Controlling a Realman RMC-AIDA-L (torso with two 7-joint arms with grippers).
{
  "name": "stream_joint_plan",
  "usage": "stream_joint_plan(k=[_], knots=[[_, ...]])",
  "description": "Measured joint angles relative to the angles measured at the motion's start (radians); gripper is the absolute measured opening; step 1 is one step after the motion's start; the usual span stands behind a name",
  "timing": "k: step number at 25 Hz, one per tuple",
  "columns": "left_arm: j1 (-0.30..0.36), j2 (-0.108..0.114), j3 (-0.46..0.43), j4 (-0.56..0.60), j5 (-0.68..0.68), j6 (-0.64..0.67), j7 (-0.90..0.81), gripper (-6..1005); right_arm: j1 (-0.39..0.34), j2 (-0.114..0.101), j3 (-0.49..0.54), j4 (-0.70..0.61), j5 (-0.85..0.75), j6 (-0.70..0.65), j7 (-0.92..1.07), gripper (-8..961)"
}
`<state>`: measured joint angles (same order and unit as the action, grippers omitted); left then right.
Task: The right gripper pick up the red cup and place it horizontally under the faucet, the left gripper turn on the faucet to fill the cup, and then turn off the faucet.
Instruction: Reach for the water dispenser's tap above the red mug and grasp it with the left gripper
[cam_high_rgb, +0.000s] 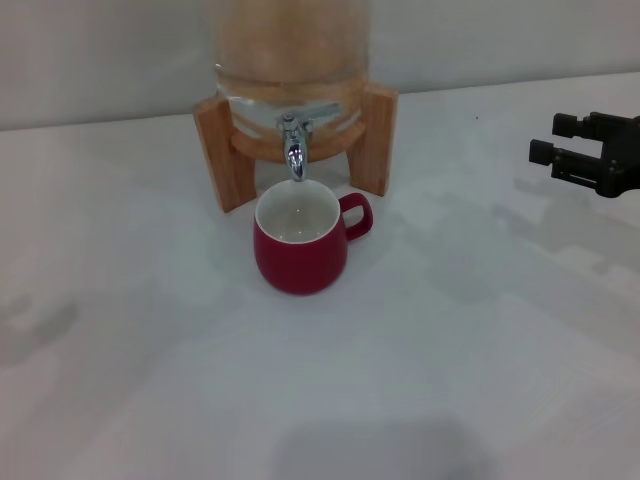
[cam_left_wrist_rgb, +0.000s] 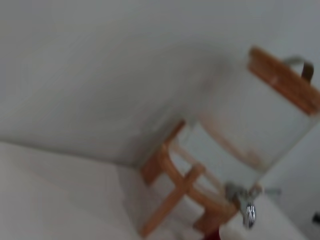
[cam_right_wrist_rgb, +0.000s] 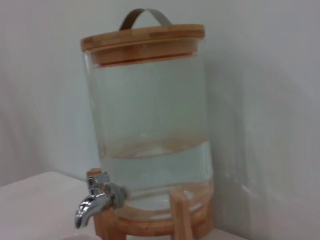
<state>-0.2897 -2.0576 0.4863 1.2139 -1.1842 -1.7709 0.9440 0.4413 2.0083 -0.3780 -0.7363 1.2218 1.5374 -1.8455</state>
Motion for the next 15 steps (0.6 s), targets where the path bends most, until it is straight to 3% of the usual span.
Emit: stream_joint_plan(k=[7, 15], knots=[[-0.039, 0.008, 0.195, 0.285, 0.146, -0.01, -0.236, 867, -0.005, 0.002, -0.001, 0.011, 0.0, -0.039, 0.018, 544], [-0.18, 0.017, 0.34, 0.416, 0.384, -0.056, -0.357, 798, -0.007, 0.002, -0.01, 0.012, 0.0, -0.053, 0.023, 543]])
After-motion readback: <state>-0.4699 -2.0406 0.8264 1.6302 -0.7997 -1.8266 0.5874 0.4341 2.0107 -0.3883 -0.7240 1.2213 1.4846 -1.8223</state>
